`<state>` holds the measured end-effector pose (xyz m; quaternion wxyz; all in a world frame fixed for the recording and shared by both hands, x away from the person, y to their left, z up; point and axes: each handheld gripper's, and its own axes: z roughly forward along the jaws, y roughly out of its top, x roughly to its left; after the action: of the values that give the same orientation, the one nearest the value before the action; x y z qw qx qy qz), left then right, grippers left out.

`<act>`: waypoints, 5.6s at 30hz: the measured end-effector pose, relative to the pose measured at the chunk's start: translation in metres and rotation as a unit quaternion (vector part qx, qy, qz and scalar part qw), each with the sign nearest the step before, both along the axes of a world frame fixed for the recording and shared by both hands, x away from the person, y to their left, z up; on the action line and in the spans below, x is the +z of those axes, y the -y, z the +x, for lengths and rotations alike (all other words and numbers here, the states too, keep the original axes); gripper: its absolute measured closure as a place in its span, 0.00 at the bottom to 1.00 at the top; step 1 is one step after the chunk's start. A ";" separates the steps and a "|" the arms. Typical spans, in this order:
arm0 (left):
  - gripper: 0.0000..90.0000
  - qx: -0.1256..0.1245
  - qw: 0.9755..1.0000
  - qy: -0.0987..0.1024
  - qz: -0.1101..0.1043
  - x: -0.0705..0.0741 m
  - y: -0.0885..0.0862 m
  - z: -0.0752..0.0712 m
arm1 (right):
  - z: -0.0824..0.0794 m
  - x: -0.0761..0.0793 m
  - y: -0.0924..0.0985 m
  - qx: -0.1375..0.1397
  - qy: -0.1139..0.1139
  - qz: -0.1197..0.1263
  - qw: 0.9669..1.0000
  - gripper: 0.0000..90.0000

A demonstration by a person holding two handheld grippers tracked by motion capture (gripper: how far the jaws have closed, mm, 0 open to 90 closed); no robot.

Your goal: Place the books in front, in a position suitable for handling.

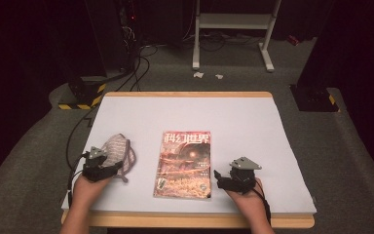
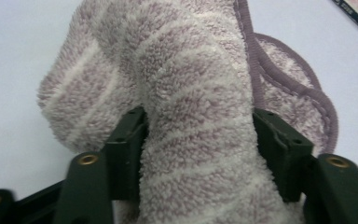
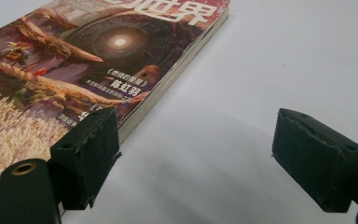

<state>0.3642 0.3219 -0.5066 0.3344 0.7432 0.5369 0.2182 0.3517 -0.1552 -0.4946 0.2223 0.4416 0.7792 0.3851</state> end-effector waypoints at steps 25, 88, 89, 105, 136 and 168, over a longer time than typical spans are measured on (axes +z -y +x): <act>0.77 -0.005 0.998 0.040 -0.057 0.004 -0.015 -0.007 | -0.001 -0.004 0.004 0.006 -0.010 -0.013 1.000 0.34; 0.75 -0.187 0.980 0.060 -0.011 0.011 0.132 -0.036 | -0.009 -0.002 0.025 -0.006 0.028 -0.013 0.999 0.39; 0.75 -0.187 0.981 0.060 -0.014 0.009 0.132 -0.036 | -0.009 -0.002 0.026 -0.005 0.029 -0.013 0.999 0.39; 0.75 -0.235 0.970 0.056 -0.019 0.006 0.170 -0.035 | -0.011 0.000 0.037 -0.025 0.029 -0.007 0.999 0.40; 0.75 -0.236 0.970 0.050 -0.021 0.002 0.164 -0.035 | -0.012 -0.002 0.038 -0.026 0.022 -0.002 0.999 0.40; 0.75 -0.203 0.977 0.053 -0.030 0.000 0.132 -0.041 | -0.012 -0.001 0.037 -0.023 0.025 0.000 0.999 0.39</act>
<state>0.3228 0.1899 -0.5061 0.4219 0.8138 0.3626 0.1682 0.3394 -0.1926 -0.4955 0.2506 0.4500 0.7628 0.3910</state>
